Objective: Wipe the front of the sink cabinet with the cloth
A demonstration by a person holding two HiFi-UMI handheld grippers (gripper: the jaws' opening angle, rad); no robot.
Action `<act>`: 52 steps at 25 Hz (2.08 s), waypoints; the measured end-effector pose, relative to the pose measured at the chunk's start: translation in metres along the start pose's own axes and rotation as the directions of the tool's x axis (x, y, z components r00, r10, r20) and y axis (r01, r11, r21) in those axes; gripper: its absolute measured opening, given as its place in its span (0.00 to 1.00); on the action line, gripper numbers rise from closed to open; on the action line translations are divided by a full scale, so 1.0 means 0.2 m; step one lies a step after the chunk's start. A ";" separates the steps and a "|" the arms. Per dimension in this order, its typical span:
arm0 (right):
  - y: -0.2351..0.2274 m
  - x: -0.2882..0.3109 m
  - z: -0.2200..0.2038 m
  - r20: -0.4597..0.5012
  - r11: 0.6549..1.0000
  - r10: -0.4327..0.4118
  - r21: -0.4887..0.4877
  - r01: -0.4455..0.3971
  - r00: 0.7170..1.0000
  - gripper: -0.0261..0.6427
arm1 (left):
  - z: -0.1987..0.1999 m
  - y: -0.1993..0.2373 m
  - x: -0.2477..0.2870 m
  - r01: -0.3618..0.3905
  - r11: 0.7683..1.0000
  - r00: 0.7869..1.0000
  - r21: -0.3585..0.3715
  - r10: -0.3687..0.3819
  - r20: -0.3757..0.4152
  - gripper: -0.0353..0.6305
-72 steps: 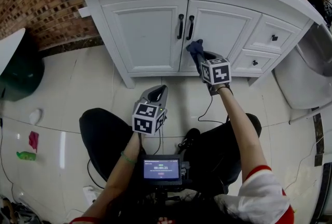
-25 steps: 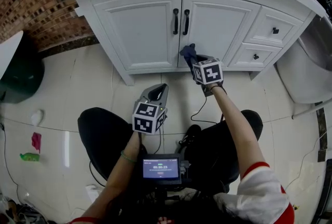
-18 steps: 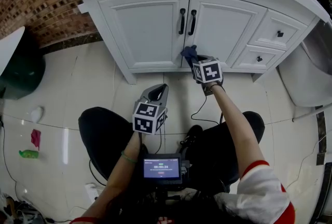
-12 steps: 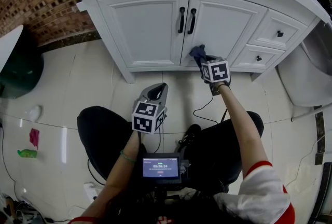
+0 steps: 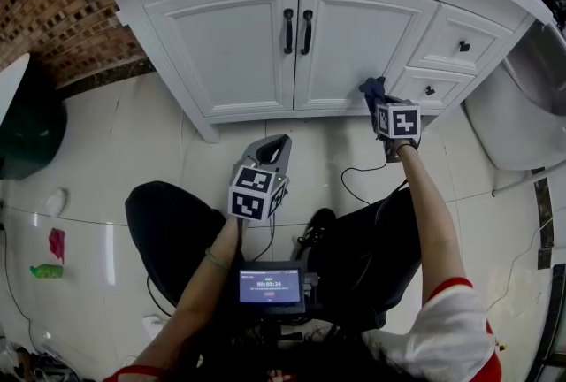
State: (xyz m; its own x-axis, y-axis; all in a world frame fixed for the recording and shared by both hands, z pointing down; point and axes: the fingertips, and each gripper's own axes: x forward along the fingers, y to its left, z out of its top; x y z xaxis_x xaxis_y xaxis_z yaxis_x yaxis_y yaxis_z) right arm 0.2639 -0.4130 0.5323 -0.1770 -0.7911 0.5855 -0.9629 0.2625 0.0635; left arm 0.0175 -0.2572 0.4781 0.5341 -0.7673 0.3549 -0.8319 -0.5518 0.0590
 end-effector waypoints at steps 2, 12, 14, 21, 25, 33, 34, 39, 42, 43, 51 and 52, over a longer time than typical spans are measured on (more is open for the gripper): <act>-0.10 -0.02 -0.03 -0.002 0.999 -0.026 0.045 0.026 1.000 0.14 | 0.06 -0.04 0.03 0.013 1.000 1.000 0.015 -0.013 0.013 0.08; -0.21 -0.07 -0.07 0.024 0.983 -0.045 0.178 0.040 0.999 0.14 | 0.20 -0.18 0.07 0.054 0.996 0.998 0.065 -0.057 0.038 0.08; -0.10 -0.07 -0.05 0.033 0.990 0.001 0.139 -0.005 0.999 0.14 | 0.18 -0.16 0.07 0.046 0.997 0.998 0.056 -0.048 0.033 0.08; 0.45 0.03 -0.02 0.015 0.983 0.184 -0.009 -0.184 0.983 0.14 | 0.12 -0.11 0.05 0.040 0.999 0.999 0.035 -0.041 0.019 0.08; 0.72 0.14 -0.05 -0.014 0.966 0.252 -0.051 -0.252 0.968 0.14 | 0.08 -0.06 0.03 0.027 1.000 0.999 0.016 -0.027 0.018 0.08; 1.01 0.34 -0.18 -0.105 0.955 0.286 -0.057 -0.292 0.953 0.14 | -0.02 0.11 -0.01 -0.014 0.999 1.000 -0.030 0.014 -0.001 0.08; 1.00 0.36 -0.20 -0.114 0.956 0.280 -0.059 -0.288 0.953 0.14 | -0.03 0.12 -0.01 -0.019 0.999 1.000 -0.037 0.019 -0.002 0.08; 0.84 0.43 -0.27 -0.156 0.972 0.212 -0.064 -0.224 0.965 0.14 | -0.05 0.14 0.00 -0.014 0.999 1.000 -0.051 0.014 0.001 0.08; 0.65 0.43 -0.30 -0.172 0.985 0.153 -0.054 -0.164 0.973 0.14 | -0.06 0.13 0.01 -0.007 0.999 1.000 -0.051 0.007 0.000 0.08; 0.58 0.42 -0.31 -0.177 0.989 0.130 -0.048 -0.140 0.976 0.14 | -0.06 0.13 0.01 -0.005 0.999 1.000 -0.053 0.005 -0.004 0.08; 0.05 0.31 -0.38 -0.186 0.999 -0.016 0.031 0.023 0.982 0.14 | -0.09 0.09 0.03 0.002 0.999 1.000 -0.051 -0.003 -0.025 0.08; 0.01 0.30 -0.38 -0.185 0.998 -0.030 0.049 0.040 0.982 0.14 | -0.10 0.09 0.03 0.000 0.999 1.000 -0.050 -0.001 -0.029 0.08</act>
State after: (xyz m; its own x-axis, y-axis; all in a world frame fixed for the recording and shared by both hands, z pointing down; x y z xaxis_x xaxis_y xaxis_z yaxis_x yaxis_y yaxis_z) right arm 0.2680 -0.4173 0.6293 -0.1070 -0.6831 0.7224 -0.9780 0.2032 0.0473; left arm 0.0028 -0.2657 0.4994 0.5304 -0.7570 0.3816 -0.8386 -0.5345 0.1055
